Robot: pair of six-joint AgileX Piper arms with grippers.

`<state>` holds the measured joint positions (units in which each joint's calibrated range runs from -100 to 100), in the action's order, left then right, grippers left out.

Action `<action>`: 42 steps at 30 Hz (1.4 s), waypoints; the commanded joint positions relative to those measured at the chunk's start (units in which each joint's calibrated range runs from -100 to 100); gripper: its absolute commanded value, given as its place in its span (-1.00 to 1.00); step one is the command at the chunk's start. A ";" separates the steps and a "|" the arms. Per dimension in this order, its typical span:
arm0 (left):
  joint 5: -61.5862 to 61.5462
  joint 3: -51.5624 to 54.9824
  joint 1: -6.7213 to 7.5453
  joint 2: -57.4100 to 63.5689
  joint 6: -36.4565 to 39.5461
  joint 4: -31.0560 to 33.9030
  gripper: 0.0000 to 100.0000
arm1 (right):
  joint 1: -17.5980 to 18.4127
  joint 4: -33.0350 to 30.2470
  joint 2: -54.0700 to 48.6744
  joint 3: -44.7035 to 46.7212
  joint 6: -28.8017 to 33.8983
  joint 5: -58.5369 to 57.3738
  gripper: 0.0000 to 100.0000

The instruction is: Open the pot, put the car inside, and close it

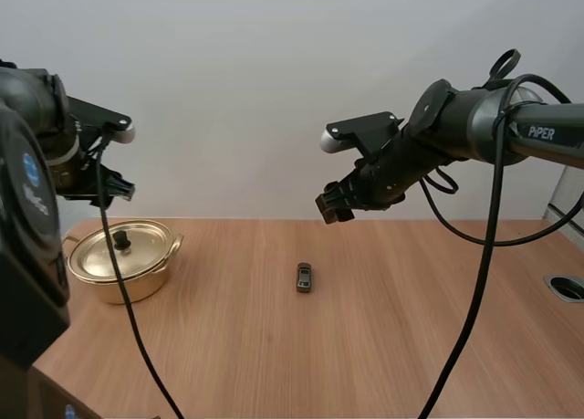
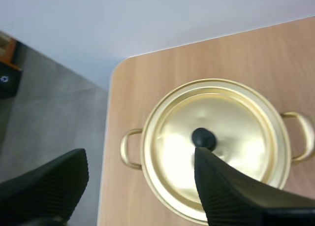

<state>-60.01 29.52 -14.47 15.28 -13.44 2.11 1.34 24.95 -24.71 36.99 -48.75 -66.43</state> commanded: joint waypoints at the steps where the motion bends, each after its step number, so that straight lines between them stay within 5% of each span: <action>1: 1.76 -0.02 0.41 -0.76 9.23 -9.33 1.00 | 0.02 -0.34 0.03 -0.09 0.02 -0.33 1.00; 3: 3.63 -0.02 0.41 -1.25 11.27 -6.58 0.98 | 0.02 -0.34 0.03 -0.09 0.02 -0.33 1.00; 9: 3.73 -0.02 0.41 -1.21 12.44 -2.82 0.30 | 0.02 -0.34 0.03 -0.09 -0.10 -0.33 1.00; 12: 2.99 -0.02 0.41 -1.33 14.41 -1.01 0.12 | 0.02 -0.34 0.03 -0.09 -0.10 -1.01 1.00; 17: 2.08 -0.02 0.41 -1.33 15.55 -0.56 0.34 | 0.02 -0.34 0.03 -0.09 -0.10 -2.60 1.00; 22: 0.20 -0.02 0.41 -1.44 14.81 -0.56 1.00 | 0.02 -0.34 0.03 -0.09 -0.10 -2.92 1.00; 32: -4.95 1.89 0.41 -9.40 12.71 -0.67 1.00 | 0.02 -0.13 0.03 -0.09 -0.10 -4.11 1.00; 42: 5.15 2.05 0.41 -11.41 12.83 -1.04 1.00 | 0.02 -0.13 0.03 -0.09 -0.10 -4.47 1.00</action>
<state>-57.58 31.49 -14.07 3.89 -0.60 1.13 1.34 24.75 -24.71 36.99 -48.85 -70.80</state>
